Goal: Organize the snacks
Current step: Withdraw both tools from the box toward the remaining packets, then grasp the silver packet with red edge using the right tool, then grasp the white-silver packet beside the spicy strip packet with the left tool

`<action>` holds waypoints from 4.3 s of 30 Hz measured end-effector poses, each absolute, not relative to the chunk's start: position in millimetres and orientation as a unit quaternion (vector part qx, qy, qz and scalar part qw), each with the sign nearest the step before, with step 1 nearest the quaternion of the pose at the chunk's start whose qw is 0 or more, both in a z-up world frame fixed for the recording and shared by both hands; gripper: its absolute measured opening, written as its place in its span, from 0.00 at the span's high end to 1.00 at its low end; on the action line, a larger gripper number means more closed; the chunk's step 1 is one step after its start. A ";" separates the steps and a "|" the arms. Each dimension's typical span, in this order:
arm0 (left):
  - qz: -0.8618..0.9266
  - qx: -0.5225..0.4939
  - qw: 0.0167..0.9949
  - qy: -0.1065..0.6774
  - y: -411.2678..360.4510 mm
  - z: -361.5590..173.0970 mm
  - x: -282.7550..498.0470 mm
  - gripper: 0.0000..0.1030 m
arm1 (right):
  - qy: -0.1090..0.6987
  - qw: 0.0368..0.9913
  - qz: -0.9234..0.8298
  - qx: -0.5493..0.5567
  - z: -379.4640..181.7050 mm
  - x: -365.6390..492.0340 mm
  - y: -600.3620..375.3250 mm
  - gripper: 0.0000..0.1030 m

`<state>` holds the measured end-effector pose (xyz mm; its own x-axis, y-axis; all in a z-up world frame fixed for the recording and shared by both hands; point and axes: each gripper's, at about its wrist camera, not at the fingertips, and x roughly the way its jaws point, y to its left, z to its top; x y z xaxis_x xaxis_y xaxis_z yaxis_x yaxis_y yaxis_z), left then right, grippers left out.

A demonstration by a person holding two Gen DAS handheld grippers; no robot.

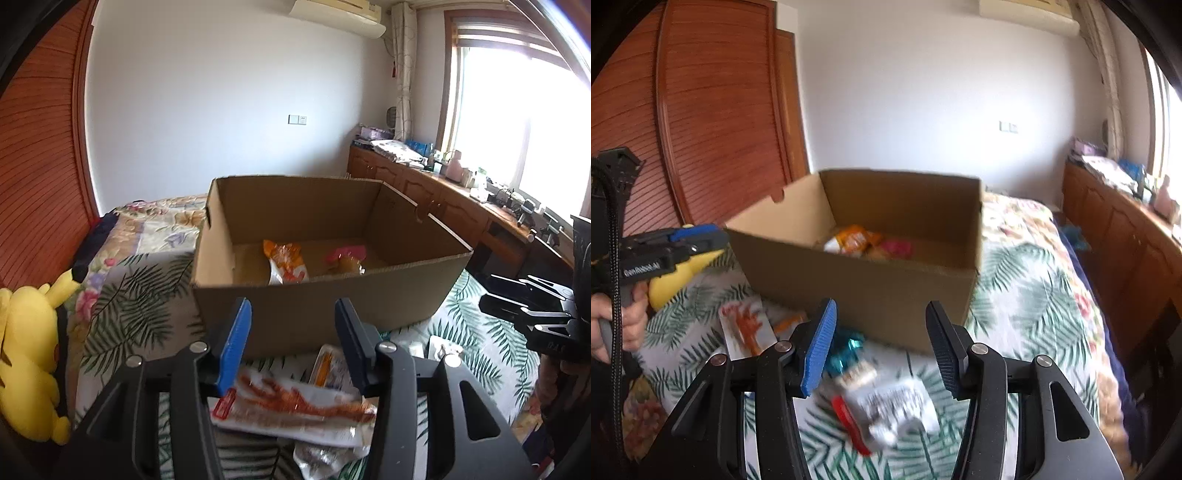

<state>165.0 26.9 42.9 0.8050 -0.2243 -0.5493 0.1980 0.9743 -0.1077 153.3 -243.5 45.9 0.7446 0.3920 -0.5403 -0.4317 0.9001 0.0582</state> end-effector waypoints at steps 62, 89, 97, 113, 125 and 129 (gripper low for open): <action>-0.111 -0.046 0.916 0.384 8.3 -37.6 137.8 0.52 | 0.416 0.888 0.184 -0.061 -48.0 167.9 -217.7 0.53; -0.001 -0.012 0.914 0.406 -2.8 -40.3 183.5 0.51 | 0.381 0.903 0.190 -0.059 -54.8 142.3 -231.2 0.58; 0.022 0.014 0.908 0.418 8.0 -47.1 167.0 0.51 | 0.379 0.904 0.189 -0.062 -54.9 141.8 -230.2 0.58; 0.014 -0.127 0.890 0.438 67.0 -57.0 133.6 0.51 | 0.380 0.903 0.189 -0.060 -55.1 142.1 -230.8 0.58; 0.017 -0.212 0.869 0.447 68.0 -58.0 170.6 0.49 | 0.380 0.904 0.189 -0.060 -55.4 142.2 -230.8 0.58; 0.017 -0.218 0.869 0.444 64.2 -56.7 179.2 0.48 | 0.380 0.904 0.189 -0.060 -55.5 142.2 -230.8 0.58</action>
<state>179.2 64.2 -56.7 0.6057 -0.1640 -0.7786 -0.2224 0.9047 -0.3635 142.2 -230.8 -55.5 0.6400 0.2961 -0.7091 -0.3866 0.9216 0.0360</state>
